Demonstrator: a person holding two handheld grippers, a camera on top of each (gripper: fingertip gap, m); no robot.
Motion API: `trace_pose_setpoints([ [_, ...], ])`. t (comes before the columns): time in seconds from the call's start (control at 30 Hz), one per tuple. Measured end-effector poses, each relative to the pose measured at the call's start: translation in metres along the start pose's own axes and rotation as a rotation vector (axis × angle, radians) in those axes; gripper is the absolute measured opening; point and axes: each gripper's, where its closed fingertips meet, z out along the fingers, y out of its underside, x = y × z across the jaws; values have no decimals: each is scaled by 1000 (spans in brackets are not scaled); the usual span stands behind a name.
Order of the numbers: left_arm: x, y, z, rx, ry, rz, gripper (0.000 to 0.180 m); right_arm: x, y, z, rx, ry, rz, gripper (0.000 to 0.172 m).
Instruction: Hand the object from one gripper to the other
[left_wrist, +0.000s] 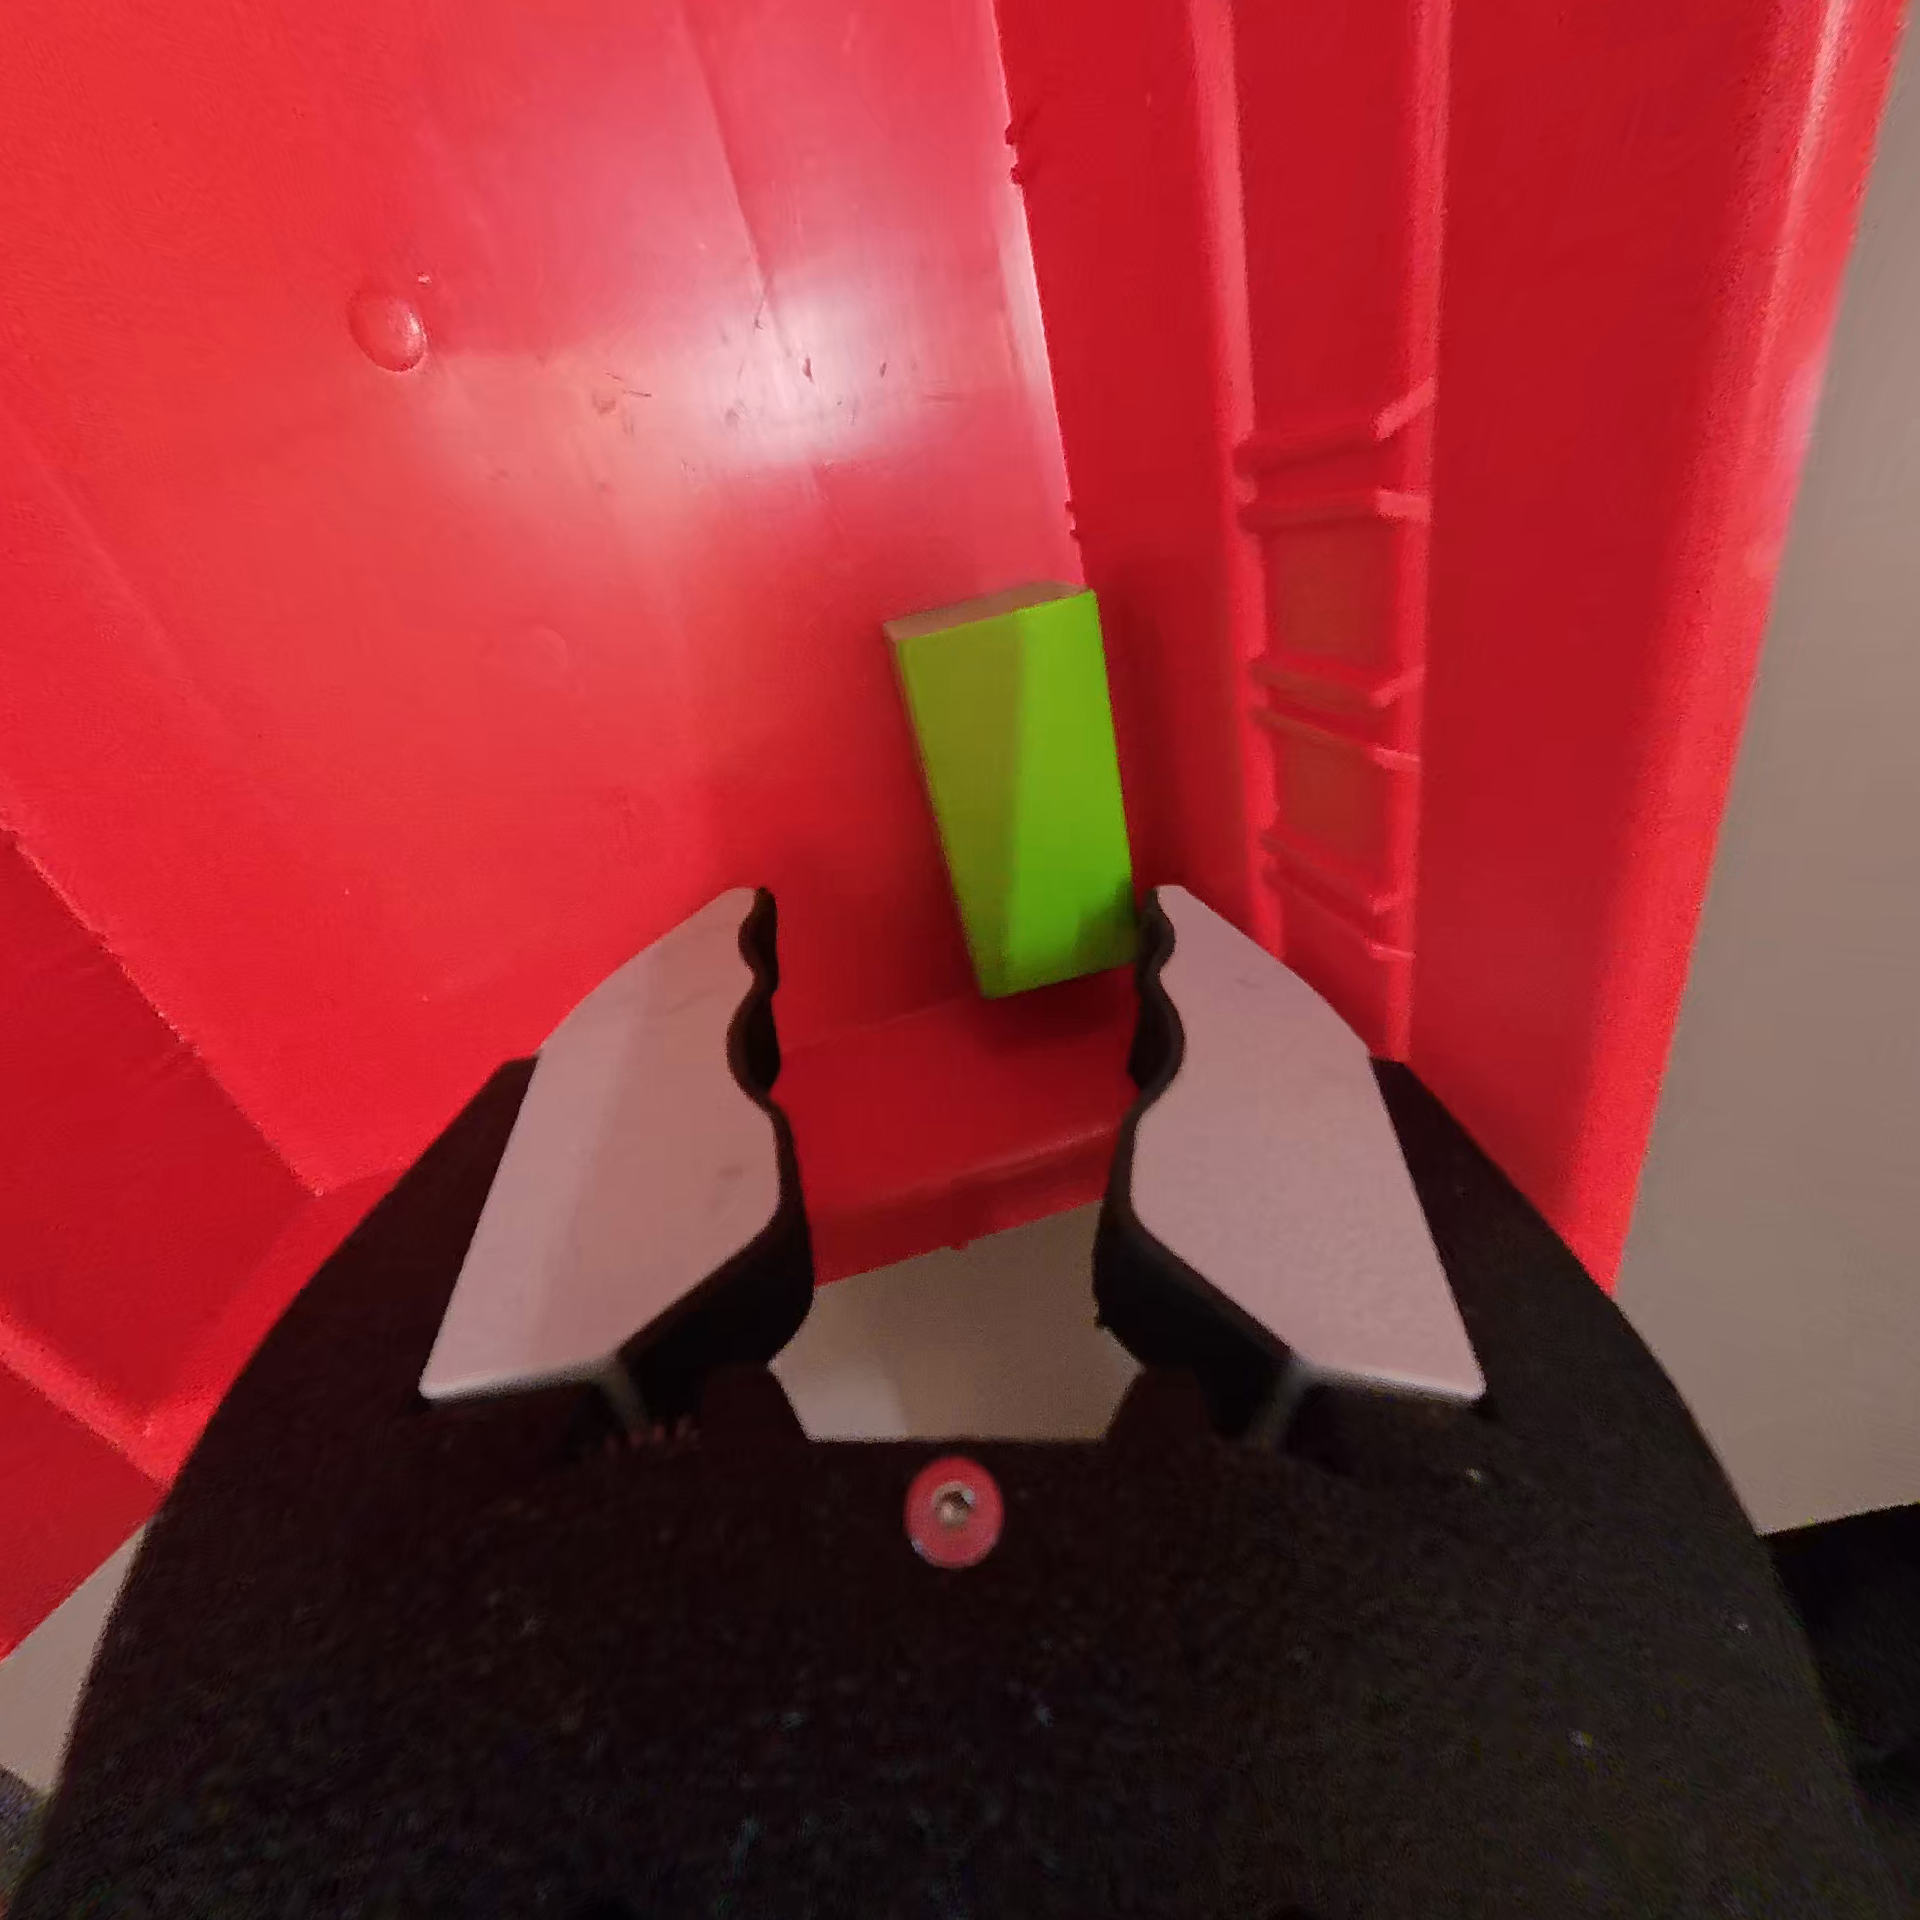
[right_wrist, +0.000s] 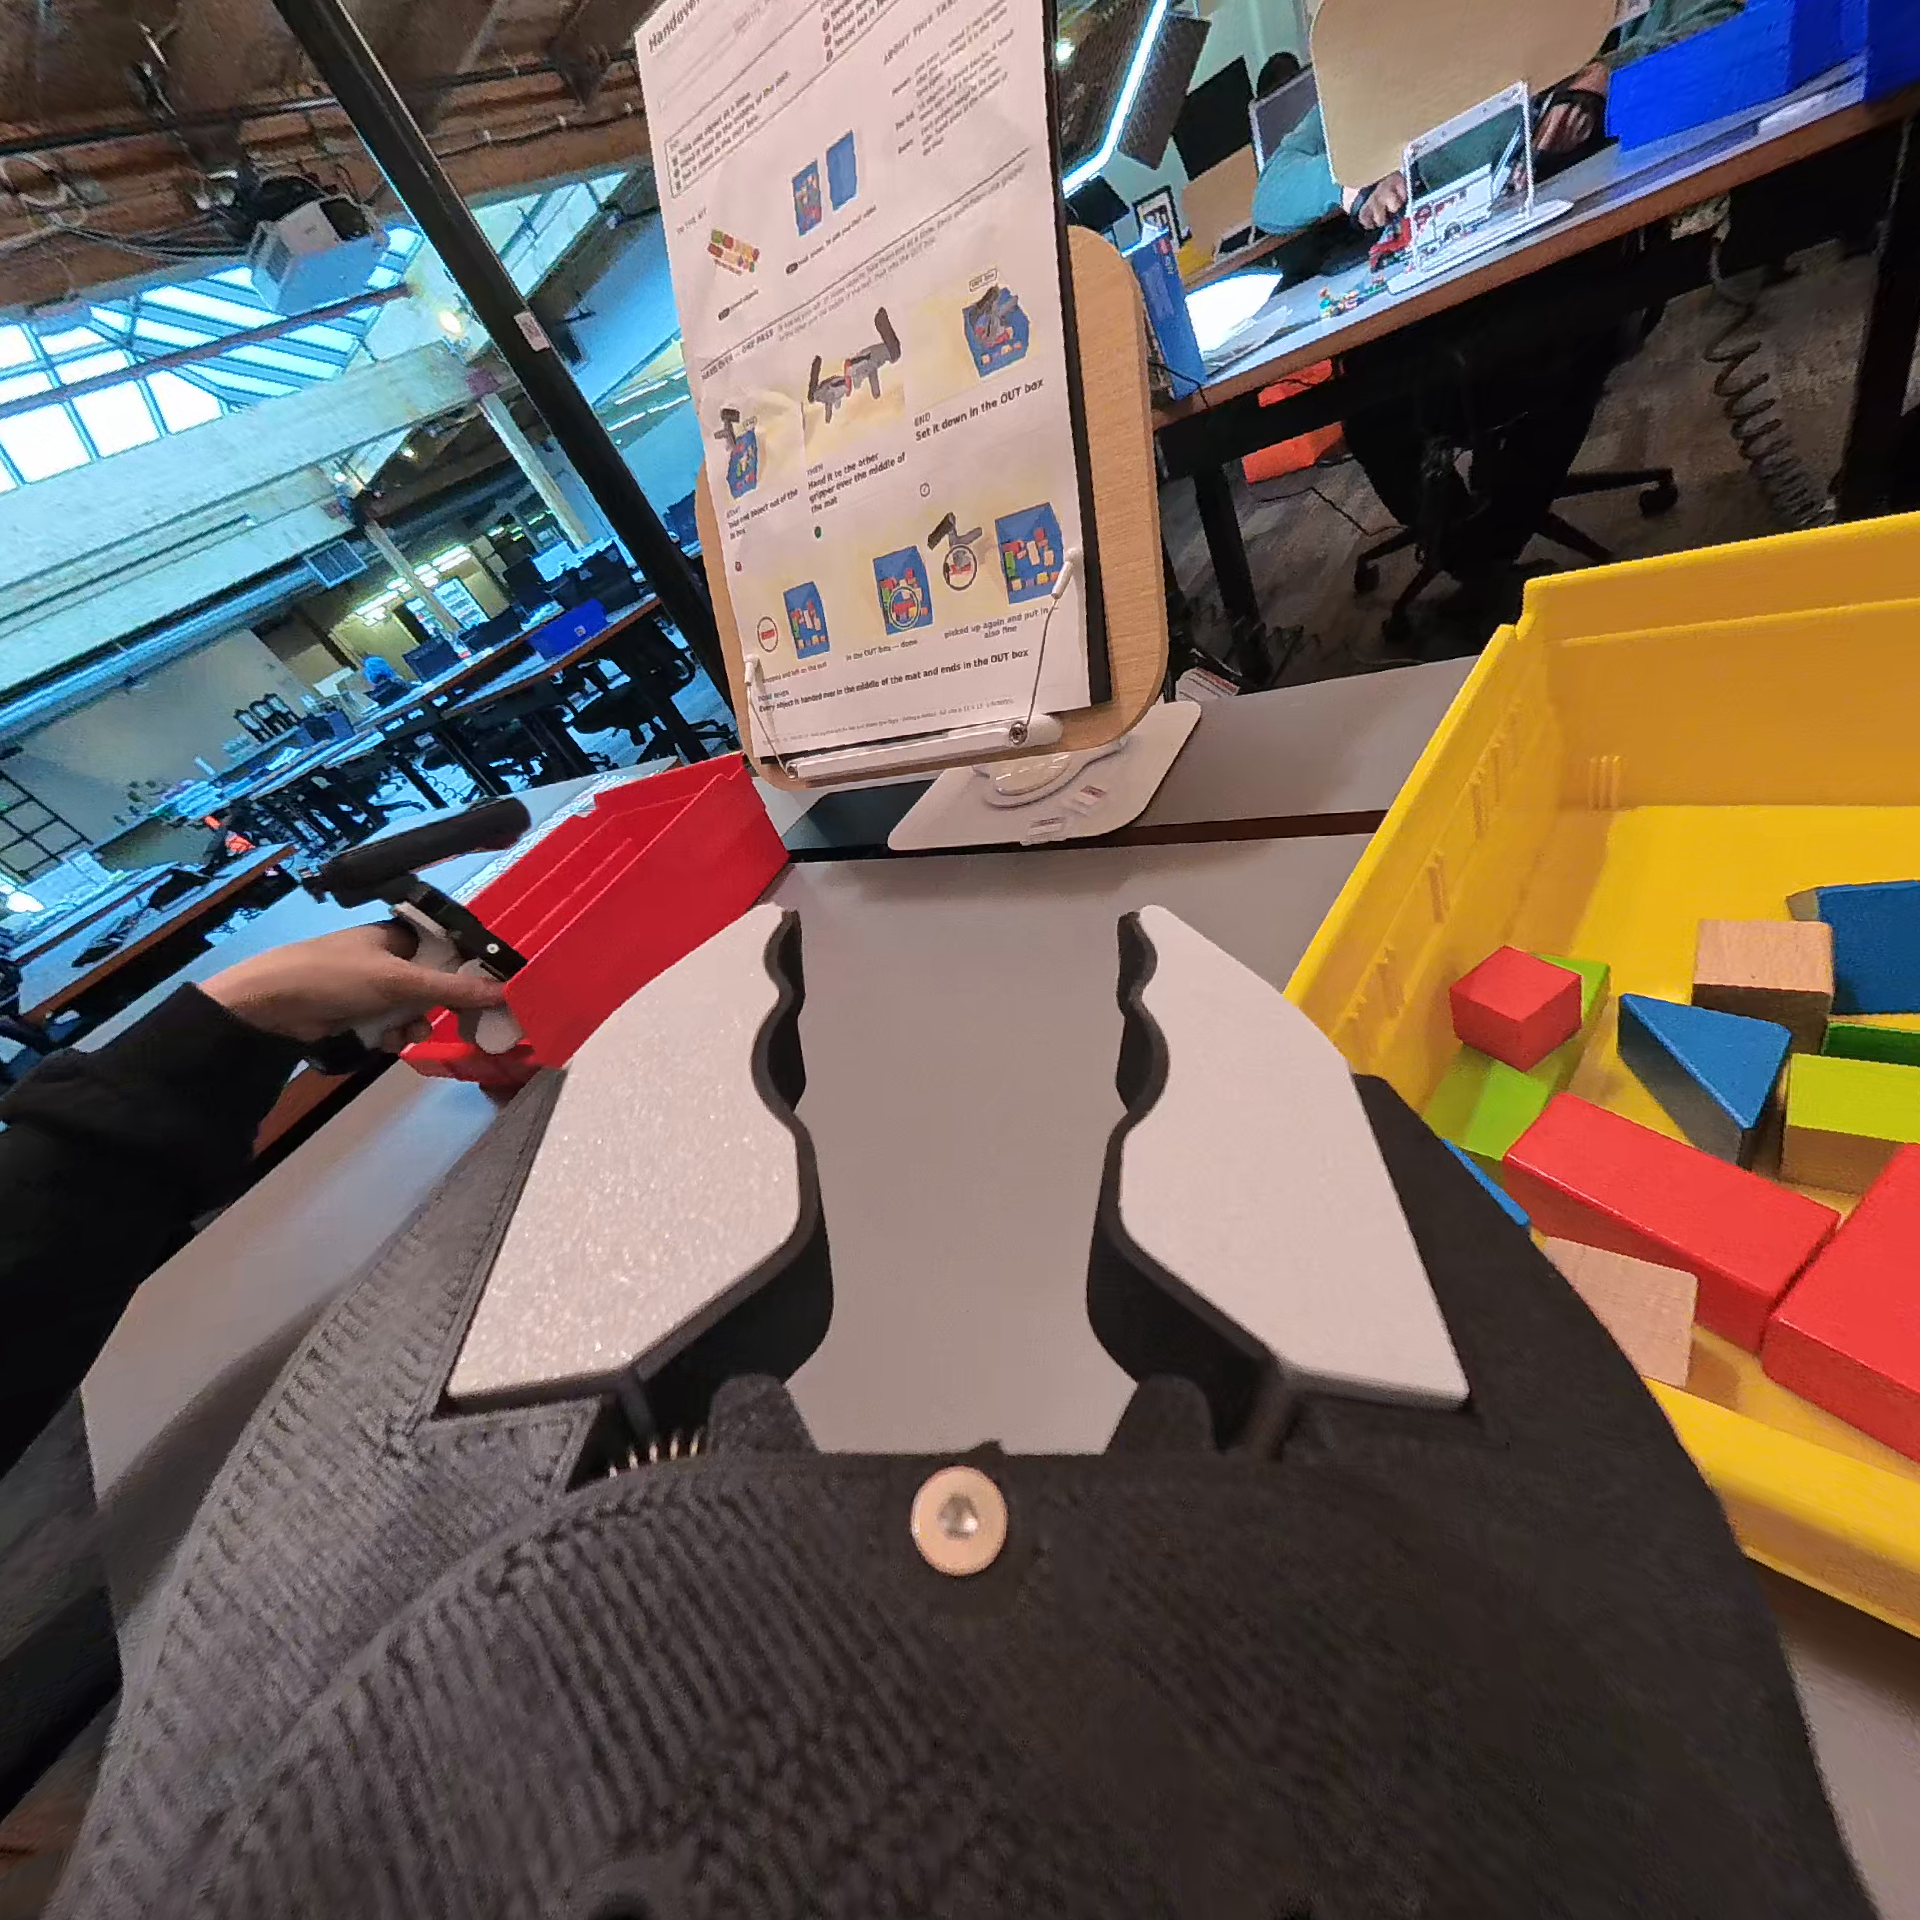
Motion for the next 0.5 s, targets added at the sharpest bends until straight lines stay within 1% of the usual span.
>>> trace_pose_setpoints([
  [0.07, -1, 0, 1, 1, -19, 14, 64, 0, 0, 0, -1, -6, 1, 59],
  [0.2, -11, -2, 0, 16, -94, 36, 49, -1, 1, 0, 1, -18, 9, 60],
  [0.33, 0, -6, 4, 26, -8, 63, 33, 0, -3, -3, 16, -23, 19, 60],
  [0.43, 4, -7, 4, 34, 16, 124, 32, -2, -6, -5, 30, -34, 25, 60],
  [0.5, 1, -7, 1, 37, -5, 177, 32, -4, -9, -7, 43, -39, 27, 60],
])
